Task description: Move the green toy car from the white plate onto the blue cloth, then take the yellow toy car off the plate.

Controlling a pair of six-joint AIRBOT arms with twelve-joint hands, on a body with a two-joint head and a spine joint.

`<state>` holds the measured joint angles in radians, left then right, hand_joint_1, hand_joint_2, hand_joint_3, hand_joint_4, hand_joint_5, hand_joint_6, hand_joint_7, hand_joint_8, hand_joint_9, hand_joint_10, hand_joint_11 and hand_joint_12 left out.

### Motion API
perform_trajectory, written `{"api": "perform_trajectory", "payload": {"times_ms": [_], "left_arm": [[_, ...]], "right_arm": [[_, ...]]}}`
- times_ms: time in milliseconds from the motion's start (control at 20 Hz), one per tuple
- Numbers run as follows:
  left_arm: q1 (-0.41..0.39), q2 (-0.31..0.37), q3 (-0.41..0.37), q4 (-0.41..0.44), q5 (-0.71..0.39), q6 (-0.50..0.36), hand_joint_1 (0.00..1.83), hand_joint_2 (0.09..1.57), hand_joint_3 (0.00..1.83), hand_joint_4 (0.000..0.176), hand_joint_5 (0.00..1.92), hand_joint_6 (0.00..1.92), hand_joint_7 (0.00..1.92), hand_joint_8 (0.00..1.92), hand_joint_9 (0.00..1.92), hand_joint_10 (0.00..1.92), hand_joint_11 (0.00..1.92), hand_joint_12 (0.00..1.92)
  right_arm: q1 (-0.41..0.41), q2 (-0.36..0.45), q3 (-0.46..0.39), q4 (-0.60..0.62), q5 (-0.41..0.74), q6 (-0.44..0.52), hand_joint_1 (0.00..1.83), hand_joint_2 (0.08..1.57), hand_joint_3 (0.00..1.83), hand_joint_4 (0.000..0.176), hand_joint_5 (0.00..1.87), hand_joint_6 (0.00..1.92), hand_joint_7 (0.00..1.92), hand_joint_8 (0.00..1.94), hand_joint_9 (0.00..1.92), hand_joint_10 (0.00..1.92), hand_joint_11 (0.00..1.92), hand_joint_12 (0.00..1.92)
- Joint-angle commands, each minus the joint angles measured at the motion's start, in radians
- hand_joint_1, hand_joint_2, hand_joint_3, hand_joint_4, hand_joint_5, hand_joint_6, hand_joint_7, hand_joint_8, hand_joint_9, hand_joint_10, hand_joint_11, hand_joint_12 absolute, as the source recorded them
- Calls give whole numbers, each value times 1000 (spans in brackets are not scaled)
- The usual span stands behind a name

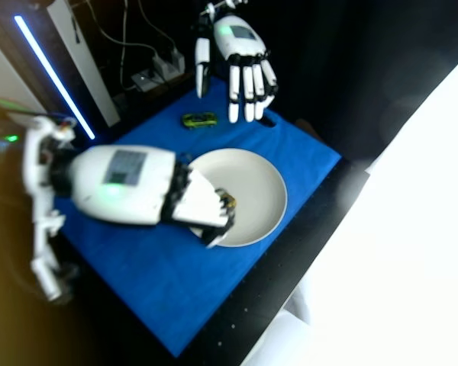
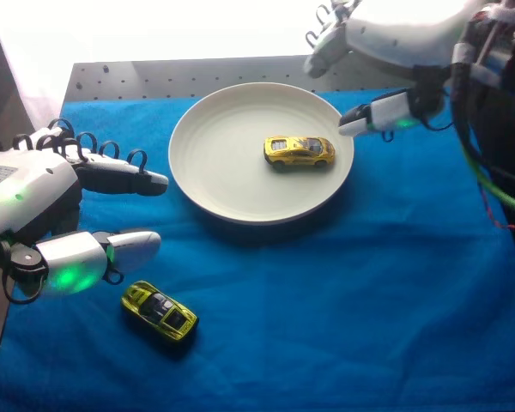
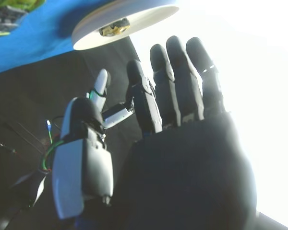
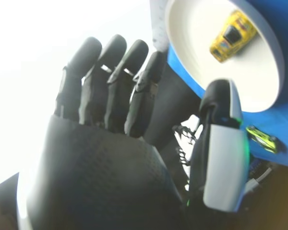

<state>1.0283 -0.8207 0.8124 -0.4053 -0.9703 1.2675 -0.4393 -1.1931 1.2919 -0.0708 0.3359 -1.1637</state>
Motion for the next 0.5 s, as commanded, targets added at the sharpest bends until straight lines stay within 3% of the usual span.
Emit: {"api": "perform_trajectory", "payload": {"times_ms": [0,50,100,200,250,300,350,450], "left_arm": [[-7,-7,6,14,-117,-1,483,1217,0,105,678,8,615,9,387,501,0,1471],[-7,-9,7,13,-117,-2,507,1217,0,103,682,8,616,8,382,514,0,1480],[-7,-10,7,13,-116,-3,522,1214,0,113,687,9,618,8,381,520,0,1482],[-7,-12,8,13,-116,-5,540,1203,0,110,703,7,627,5,339,606,0,1483],[-7,-14,9,12,-115,-6,542,1202,0,108,703,5,621,2,334,611,0,1496],[-7,-14,9,12,-114,-6,553,1199,0,104,710,5,629,4,328,655,0,1533],[-7,-14,9,12,-113,-6,563,1202,0,104,713,4,641,6,322,725,0,1581],[-7,-18,11,12,-112,-9,580,1199,0,121,714,3,642,5,307,716,0,1535]], "right_arm": [[11,-2,11,4,102,-1,937,991,1,0,728,17,845,1156,865,1631,886,1895],[11,-7,14,2,97,-1,927,991,1,0,721,11,886,1477,1006,1824,1114,1916],[11,-12,14,-3,90,-1,912,1002,4,0,721,8,861,1680,1021,1902,1157,1920],[11,-17,12,-12,86,-1,910,1000,0,0,714,3,725,1226,777,1563,771,1921],[11,-18,9,-16,85,-1,911,988,0,0,716,3,806,1491,882,1768,918,1921],[11,-19,8,-17,84,-1,915,990,0,0,723,5,816,1562,904,1788,949,1921],[11,-22,9,-18,83,-1,917,985,0,0,726,5,916,1737,1040,1894,1121,1921],[11,-34,18,-19,78,-1,906,992,1,0,721,2,812,1726,941,1902,1054,1921]]}}
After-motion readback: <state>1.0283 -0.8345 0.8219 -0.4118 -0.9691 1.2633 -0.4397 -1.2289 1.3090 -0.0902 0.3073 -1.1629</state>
